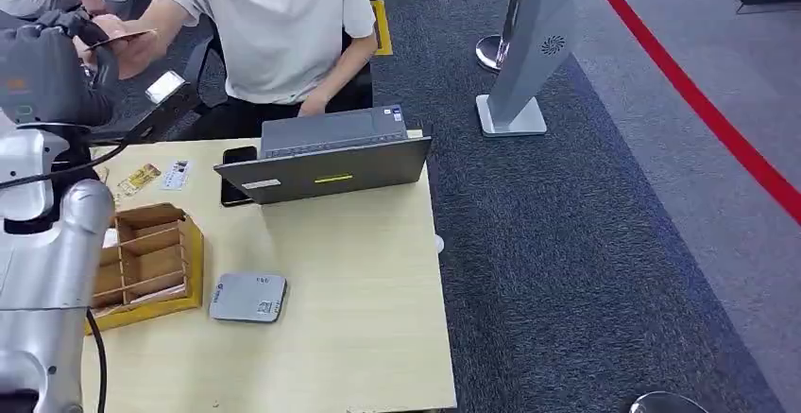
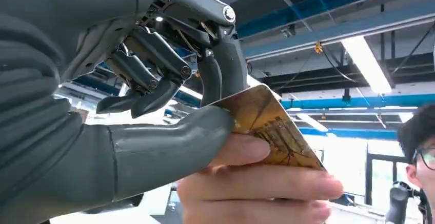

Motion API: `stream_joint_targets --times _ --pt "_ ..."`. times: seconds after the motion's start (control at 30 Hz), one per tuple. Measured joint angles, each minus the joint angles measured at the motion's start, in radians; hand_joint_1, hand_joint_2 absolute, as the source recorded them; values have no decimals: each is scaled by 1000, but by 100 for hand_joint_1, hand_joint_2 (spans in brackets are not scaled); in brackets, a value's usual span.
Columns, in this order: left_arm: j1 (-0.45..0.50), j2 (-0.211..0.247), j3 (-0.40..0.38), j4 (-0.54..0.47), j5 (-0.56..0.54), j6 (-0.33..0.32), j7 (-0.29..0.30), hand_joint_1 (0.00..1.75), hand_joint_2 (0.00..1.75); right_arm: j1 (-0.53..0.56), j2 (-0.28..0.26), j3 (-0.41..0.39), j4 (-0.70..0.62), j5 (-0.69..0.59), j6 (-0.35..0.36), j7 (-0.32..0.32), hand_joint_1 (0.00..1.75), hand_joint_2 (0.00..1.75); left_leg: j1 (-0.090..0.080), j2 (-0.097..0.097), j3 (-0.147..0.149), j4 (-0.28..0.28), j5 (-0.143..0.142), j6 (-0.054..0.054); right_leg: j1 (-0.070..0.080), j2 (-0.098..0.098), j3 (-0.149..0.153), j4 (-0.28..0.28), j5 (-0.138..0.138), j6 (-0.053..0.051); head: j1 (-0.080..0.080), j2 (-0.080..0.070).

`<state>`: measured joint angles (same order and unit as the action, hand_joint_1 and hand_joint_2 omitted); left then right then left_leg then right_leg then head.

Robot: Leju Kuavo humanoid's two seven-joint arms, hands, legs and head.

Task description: Pass the card to the sensor for recognition and then transmit it.

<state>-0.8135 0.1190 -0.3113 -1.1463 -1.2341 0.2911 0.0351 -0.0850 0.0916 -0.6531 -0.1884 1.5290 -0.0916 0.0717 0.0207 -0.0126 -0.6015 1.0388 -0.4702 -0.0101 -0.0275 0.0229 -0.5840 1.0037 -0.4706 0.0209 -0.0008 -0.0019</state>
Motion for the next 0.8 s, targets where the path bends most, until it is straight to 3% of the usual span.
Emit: stream_joint_targets --times 0.13,0.27,0.37,0.4,0.57,0.8 --pt "-22 -15 -1 58 -32 24 16 175 175 0 -1 16 0 0 4 0 0 175 0 0 -1 0 0 0 0 0 -1 0 0 0 0 0" --pt "-83 -42 -1 213 -23 102 5 175 175 -5 -1 37 0 0 12 7 0 175 0 0 -2 0 0 0 0 0 -1 0 0 0 0 0" --pt "-104 -56 -1 300 -11 124 -11 175 175 -5 -1 47 0 0 15 11 0 175 0 0 -2 0 0 0 0 0 -1 0 0 0 1 0" --pt "-107 -59 -1 316 -8 125 -14 0 175 -5 -1 50 0 0 15 15 0 175 0 0 -2 0 0 0 0 0 -1 0 0 0 0 0" --pt "-119 -70 -1 383 15 115 -21 0 175 -5 -1 57 0 0 15 18 0 175 0 -1 -2 0 0 0 0 0 -1 0 0 0 0 0" --pt "-104 -69 -1 401 19 122 -44 0 175 1 -1 60 0 -1 11 18 0 175 0 -1 -2 -1 0 0 0 0 0 0 0 0 0 0"
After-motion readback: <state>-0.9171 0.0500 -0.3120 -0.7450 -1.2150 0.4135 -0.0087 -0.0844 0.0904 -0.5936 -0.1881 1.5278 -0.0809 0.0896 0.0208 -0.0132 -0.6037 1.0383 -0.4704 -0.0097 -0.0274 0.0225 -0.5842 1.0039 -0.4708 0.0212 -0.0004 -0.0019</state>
